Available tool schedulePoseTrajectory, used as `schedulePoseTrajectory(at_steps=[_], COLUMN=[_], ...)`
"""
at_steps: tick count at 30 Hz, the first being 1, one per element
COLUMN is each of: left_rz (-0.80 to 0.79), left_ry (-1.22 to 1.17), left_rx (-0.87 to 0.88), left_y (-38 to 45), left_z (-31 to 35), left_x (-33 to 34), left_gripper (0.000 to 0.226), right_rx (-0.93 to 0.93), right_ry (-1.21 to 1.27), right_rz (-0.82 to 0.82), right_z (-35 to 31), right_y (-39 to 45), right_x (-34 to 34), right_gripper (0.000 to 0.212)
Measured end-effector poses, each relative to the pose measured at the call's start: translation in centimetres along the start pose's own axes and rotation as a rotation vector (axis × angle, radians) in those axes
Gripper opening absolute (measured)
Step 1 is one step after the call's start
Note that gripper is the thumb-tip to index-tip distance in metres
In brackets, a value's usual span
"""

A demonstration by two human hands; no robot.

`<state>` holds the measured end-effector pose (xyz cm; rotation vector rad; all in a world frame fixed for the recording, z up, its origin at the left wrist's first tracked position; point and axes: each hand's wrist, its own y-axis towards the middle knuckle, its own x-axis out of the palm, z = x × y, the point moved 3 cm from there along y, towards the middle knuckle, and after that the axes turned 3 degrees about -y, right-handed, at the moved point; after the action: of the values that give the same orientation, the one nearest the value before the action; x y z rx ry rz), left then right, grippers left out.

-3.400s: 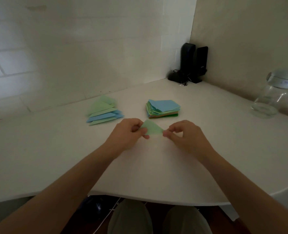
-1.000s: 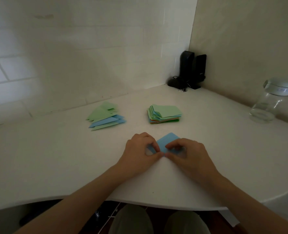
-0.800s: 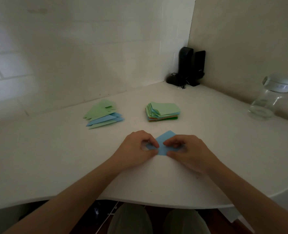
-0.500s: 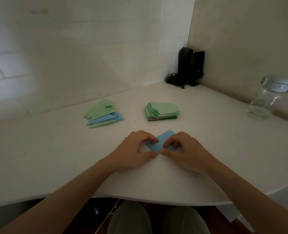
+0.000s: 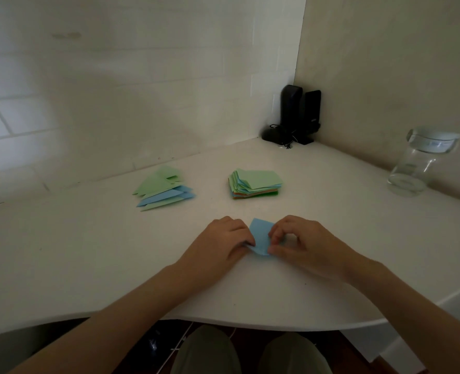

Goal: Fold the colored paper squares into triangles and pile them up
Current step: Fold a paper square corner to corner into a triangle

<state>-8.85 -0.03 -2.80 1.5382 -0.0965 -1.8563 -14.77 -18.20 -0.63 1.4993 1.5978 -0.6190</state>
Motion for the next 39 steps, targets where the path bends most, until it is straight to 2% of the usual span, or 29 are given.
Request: schedulePoseTrajectory(at_steps=[3,6,8,14,19,24,29,35,37,39], left_rz=[0.041,0.072,0.069,-0.009,-0.043,-0.077,-0.158,-0.128,-0.091,-0.101], left_ry=[0.059,0.073,0.064,0.001,0.061,0.075,0.012,-0.064,-0.072,-0.091], left_rx=[-0.034,-0.125,-0.192,-0.506,-0.599,-0.634,-0.708,-0.662,-0.554,-0.404], left_y=[0.3,0.5,0.7,1.3,1.2,1.3,2.0,1.5,1.7,1.9], left_z=[0.3,0.1,0.0,-0.2,-0.2,-0.4,-1.3,-1.0,-0.1,0.7], left_x=[0.2,0.3,0.5,0.8,0.6,0.5,-0.1,-1.0,-0.9,-0.4], left_gripper=[0.019,0.026,0.028,0.032,0.035,0.034,0.034,0.022,0.022,0.030], right_rx=[-0.019,-0.054,-0.023,0.115,0.197,0.234,0.242,0.265,0.294,0.302], right_ry=[-0.008,-0.064,-0.077,-0.128,-0.182,-0.172,-0.028,0.051,0.040,0.090], right_rz=[0.100,0.059,0.062,0.263,0.326,0.296,0.196,0.014,-0.038,-0.077], right_z=[0.3,0.3,0.2,0.4,0.3,0.8,1.4,2.4,2.5,2.5], right_y=[-0.7,-1.7,-2.0,-1.5,-1.2,-0.7,-0.1,0.6,0.8,1.3], right_x=[-0.1,0.2,0.5,1.6,2.2,2.3,2.1,0.6,0.0,-0.8], right_gripper=[0.010,0.023,0.022,0.018,0.023,0.024,0.031,0.037,0.037,0.029])
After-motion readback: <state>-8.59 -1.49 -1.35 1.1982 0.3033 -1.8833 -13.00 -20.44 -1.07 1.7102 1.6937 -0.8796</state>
